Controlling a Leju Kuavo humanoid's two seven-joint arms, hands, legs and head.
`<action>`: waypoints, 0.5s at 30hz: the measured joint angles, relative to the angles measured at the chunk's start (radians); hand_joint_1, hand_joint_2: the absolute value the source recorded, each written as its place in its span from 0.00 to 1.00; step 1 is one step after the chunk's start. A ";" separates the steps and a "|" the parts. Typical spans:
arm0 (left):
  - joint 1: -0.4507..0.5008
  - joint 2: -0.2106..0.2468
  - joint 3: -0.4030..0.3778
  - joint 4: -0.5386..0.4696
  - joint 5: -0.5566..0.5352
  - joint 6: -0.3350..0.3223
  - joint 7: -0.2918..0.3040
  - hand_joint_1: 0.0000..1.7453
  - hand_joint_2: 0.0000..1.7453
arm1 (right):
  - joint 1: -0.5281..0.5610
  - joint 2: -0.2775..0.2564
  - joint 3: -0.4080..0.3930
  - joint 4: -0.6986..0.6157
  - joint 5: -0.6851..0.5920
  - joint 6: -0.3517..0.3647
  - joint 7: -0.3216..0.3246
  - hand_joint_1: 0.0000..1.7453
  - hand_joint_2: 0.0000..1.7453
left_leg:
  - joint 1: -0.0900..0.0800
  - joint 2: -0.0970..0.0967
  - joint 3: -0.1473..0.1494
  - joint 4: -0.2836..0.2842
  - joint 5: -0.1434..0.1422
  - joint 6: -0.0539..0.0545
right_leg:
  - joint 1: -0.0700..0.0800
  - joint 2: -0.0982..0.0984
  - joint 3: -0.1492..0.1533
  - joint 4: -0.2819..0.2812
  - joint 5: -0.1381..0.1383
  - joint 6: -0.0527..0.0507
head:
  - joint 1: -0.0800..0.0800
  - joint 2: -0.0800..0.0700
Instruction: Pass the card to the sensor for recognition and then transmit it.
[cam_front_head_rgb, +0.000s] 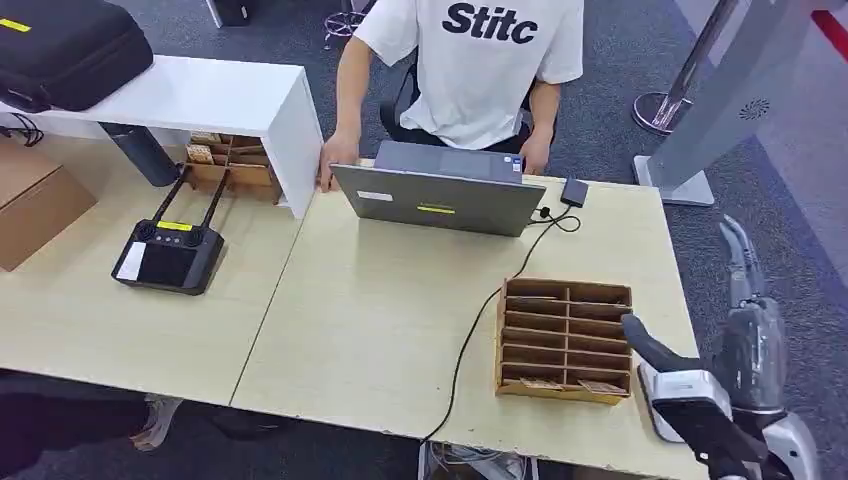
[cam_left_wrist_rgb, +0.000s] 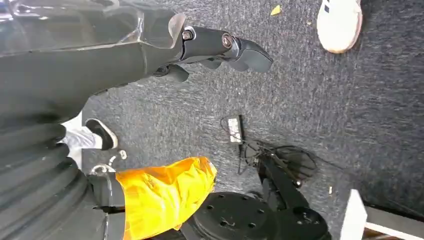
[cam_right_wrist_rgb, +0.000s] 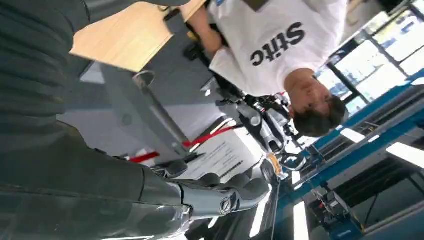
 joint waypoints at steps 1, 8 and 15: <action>-0.005 0.000 0.002 0.001 -0.005 -0.004 0.001 0.00 1.00 | -0.012 -0.009 0.012 0.017 0.039 -0.003 0.018 0.00 1.00 | 0.000 0.000 0.000 0.000 0.000 0.000 | 0.000 0.000 0.000 0.000 0.000 0.000 | 0.000 0.000; -0.041 0.000 0.034 0.027 -0.054 -0.044 0.000 0.00 1.00 | -0.107 -0.058 0.106 0.152 0.157 0.010 0.102 0.00 1.00 | 0.000 0.000 0.001 0.000 0.000 0.000 | 0.000 0.000 0.001 0.000 0.000 0.000 | 0.000 0.000; -0.080 0.000 0.079 0.074 -0.090 -0.067 -0.013 0.00 1.00 | -0.198 -0.072 0.196 0.299 0.168 0.052 0.140 0.00 1.00 | 0.000 0.000 0.001 0.000 0.000 0.000 | 0.000 0.000 0.001 0.000 0.000 0.000 | 0.000 0.000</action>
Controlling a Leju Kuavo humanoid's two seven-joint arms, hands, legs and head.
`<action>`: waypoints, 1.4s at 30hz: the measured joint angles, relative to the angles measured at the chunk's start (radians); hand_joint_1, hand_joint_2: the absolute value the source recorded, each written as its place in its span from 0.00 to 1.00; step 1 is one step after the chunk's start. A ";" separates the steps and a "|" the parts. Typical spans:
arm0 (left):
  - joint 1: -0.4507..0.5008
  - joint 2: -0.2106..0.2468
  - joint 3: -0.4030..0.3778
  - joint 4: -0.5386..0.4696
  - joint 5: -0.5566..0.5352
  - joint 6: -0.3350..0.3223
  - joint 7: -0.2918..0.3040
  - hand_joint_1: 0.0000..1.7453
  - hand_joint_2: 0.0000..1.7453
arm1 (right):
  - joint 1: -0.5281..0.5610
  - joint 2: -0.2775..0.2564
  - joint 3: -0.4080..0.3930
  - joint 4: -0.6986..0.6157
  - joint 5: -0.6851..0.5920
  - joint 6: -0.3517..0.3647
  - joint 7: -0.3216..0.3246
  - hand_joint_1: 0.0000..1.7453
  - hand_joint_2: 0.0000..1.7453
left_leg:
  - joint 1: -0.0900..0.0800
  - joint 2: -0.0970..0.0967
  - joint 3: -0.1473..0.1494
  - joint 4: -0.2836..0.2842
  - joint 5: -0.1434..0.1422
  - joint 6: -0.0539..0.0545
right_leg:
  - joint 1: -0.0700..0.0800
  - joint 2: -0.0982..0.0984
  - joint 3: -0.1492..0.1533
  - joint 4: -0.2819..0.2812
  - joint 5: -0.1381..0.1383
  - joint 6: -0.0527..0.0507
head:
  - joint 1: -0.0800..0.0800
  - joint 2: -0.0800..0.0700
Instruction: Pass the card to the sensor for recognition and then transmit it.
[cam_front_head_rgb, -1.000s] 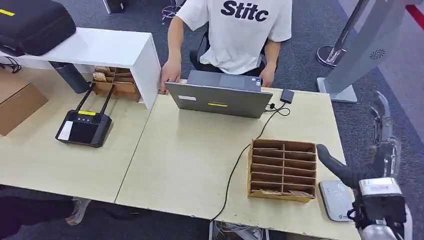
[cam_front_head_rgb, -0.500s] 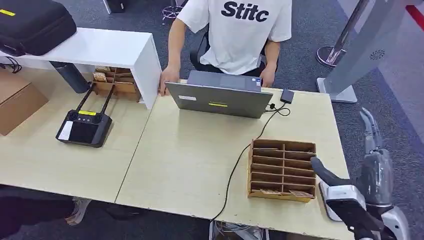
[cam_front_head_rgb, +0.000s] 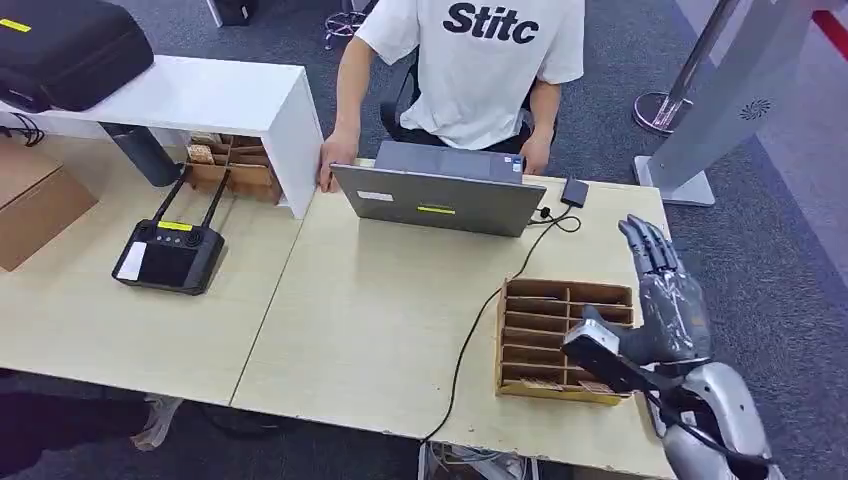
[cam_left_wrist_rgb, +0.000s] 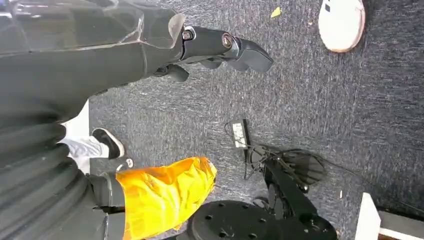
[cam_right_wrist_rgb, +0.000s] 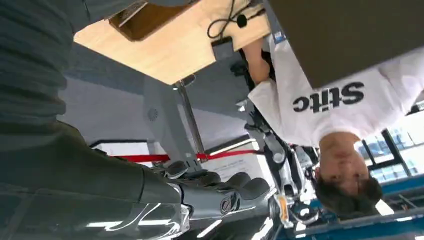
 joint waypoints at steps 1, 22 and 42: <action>-0.004 0.000 0.004 0.006 -0.002 -0.002 -0.001 0.00 1.00 | -0.011 -0.001 0.010 0.019 0.004 0.005 0.006 0.00 1.00 | 0.000 0.000 0.000 0.000 0.000 0.000 | 0.000 0.000 0.000 0.000 0.000 0.000 | 0.000 0.000; -0.005 0.000 0.018 0.047 0.026 0.006 0.024 0.00 1.00 | -0.037 -0.034 0.029 0.232 -0.001 0.015 0.059 0.00 1.00 | 0.000 0.000 0.000 0.000 0.000 0.000 | 0.000 0.000 -0.001 0.000 0.000 0.000 | 0.000 0.000; 0.001 0.000 0.013 0.043 0.019 0.001 0.024 0.00 1.00 | 0.014 -0.040 -0.053 0.217 0.011 -0.036 0.042 1.00 1.00 | 0.000 0.000 0.000 0.000 0.000 0.000 | 0.000 0.000 0.000 0.000 0.000 0.000 | 0.000 0.000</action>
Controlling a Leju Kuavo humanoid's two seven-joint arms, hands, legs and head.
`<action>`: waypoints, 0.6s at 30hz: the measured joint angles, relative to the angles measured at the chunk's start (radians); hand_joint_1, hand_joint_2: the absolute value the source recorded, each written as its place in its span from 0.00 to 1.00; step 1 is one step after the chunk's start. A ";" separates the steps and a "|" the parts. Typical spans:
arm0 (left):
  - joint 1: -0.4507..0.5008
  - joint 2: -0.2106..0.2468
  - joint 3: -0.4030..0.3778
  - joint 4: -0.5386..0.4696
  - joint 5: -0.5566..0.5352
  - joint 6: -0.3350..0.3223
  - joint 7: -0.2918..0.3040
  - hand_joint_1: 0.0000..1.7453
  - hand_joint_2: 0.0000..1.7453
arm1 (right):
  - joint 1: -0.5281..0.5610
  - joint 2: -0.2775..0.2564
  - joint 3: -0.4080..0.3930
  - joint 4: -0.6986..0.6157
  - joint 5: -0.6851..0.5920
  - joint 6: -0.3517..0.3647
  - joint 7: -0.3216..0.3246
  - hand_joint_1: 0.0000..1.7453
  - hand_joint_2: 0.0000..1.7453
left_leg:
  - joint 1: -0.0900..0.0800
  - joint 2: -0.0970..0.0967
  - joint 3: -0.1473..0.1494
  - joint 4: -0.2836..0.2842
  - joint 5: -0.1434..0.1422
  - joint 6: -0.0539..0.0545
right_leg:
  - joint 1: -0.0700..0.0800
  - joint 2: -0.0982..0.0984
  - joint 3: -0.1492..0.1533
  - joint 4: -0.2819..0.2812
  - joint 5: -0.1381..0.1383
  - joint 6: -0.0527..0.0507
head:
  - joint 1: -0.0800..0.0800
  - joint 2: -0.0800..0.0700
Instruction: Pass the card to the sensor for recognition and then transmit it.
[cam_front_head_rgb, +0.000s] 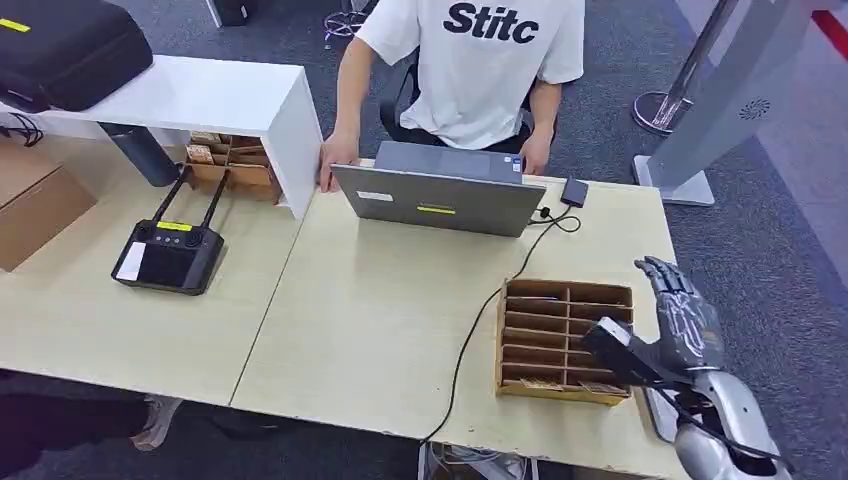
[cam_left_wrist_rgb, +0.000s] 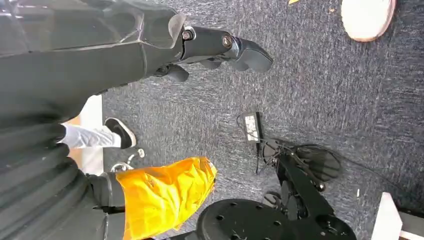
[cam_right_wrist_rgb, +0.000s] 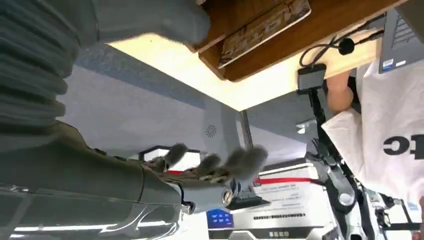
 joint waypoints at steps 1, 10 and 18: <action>0.000 0.000 0.000 0.000 -0.001 0.000 -0.001 0.00 1.00 | 0.004 0.000 -0.002 -0.002 0.000 -0.001 -0.006 1.00 1.00 | 0.000 0.000 0.000 0.000 0.000 0.000 | 0.000 0.000 0.000 0.000 0.000 0.000 | 0.000 0.000; -0.003 0.000 0.000 0.000 -0.021 -0.010 -0.007 0.00 1.00 | 0.014 0.024 0.005 0.004 0.003 -0.004 -0.029 1.00 1.00 | 0.000 0.000 0.000 0.000 0.000 0.000 | 0.000 0.000 0.000 0.000 0.000 0.000 | 0.000 0.000; -0.012 0.000 0.001 0.000 -0.029 -0.011 -0.023 0.00 1.00 | 0.013 0.048 0.027 0.024 -0.018 -0.008 -0.037 0.48 1.00 | 0.000 0.000 0.000 0.000 0.000 0.000 | 0.000 0.000 0.000 0.000 0.000 0.000 | 0.000 0.000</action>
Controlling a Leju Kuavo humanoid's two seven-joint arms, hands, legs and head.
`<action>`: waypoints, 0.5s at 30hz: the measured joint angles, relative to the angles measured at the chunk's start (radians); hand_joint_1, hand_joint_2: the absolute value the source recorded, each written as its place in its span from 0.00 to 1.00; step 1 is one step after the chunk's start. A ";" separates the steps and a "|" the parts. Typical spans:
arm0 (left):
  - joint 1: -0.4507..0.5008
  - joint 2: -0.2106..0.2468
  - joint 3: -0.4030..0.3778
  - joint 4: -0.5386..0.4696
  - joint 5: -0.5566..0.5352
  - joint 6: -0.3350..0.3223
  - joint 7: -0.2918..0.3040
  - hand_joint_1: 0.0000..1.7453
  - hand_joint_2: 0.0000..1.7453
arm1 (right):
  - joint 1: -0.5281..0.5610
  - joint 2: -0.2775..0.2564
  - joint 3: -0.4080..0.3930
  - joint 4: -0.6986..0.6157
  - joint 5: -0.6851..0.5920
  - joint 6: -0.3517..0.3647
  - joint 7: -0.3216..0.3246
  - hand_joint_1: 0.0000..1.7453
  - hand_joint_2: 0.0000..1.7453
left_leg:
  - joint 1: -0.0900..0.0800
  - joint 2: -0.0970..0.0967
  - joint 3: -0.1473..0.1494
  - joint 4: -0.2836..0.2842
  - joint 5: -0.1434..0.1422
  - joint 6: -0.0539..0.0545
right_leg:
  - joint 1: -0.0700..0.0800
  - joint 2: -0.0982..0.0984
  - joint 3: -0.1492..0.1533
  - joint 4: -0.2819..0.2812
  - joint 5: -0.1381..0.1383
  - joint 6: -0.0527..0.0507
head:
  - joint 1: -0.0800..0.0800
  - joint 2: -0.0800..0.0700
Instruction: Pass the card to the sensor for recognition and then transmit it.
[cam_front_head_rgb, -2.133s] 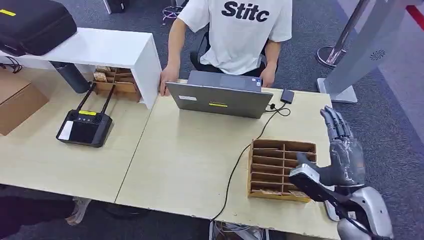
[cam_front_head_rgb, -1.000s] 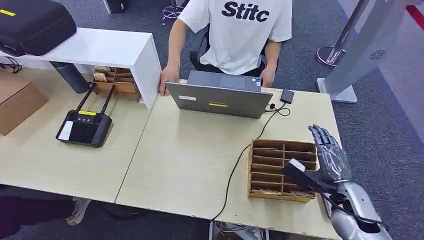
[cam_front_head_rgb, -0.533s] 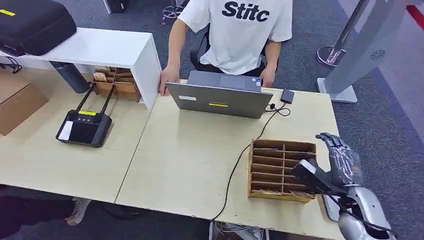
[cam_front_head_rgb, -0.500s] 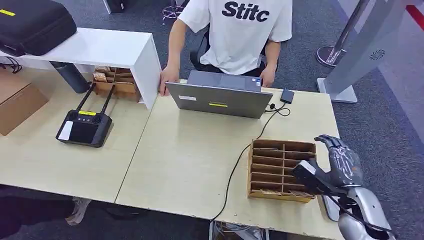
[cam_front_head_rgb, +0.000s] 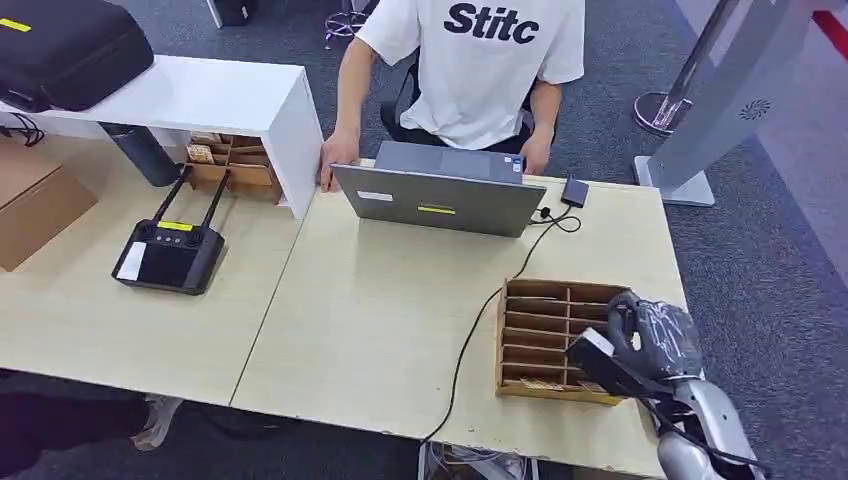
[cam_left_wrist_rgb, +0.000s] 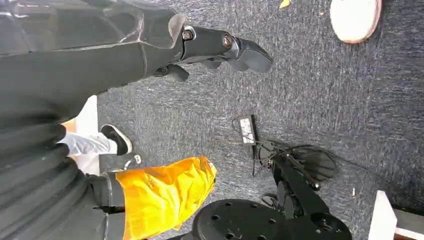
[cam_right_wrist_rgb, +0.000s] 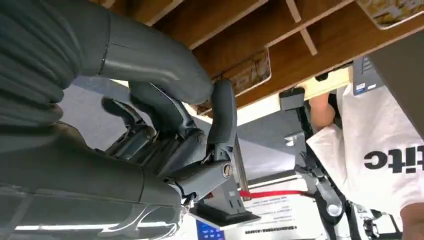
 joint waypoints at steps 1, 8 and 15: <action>0.000 0.000 0.000 0.000 0.000 0.000 0.000 0.00 1.00 | 0.000 0.002 0.002 0.002 0.000 0.000 0.000 0.04 1.00 | 0.000 0.000 0.000 0.000 0.000 0.000 | 0.000 0.000 0.000 0.000 0.000 0.000 | 0.000 0.000; 0.000 0.000 0.000 0.000 0.003 -0.002 0.001 0.00 1.00 | 0.000 0.007 0.005 0.005 -0.009 -0.003 0.001 0.00 1.00 | 0.000 0.000 0.000 0.000 0.000 0.000 | 0.000 0.000 0.000 0.000 0.000 0.000 | 0.000 0.000; 0.000 0.000 0.002 0.000 -0.007 -0.010 0.001 0.00 1.00 | 0.001 0.010 0.002 0.005 -0.010 -0.006 0.001 0.00 1.00 | 0.000 0.000 0.000 0.000 0.000 0.000 | 0.000 0.000 0.000 0.000 0.000 0.000 | 0.000 0.000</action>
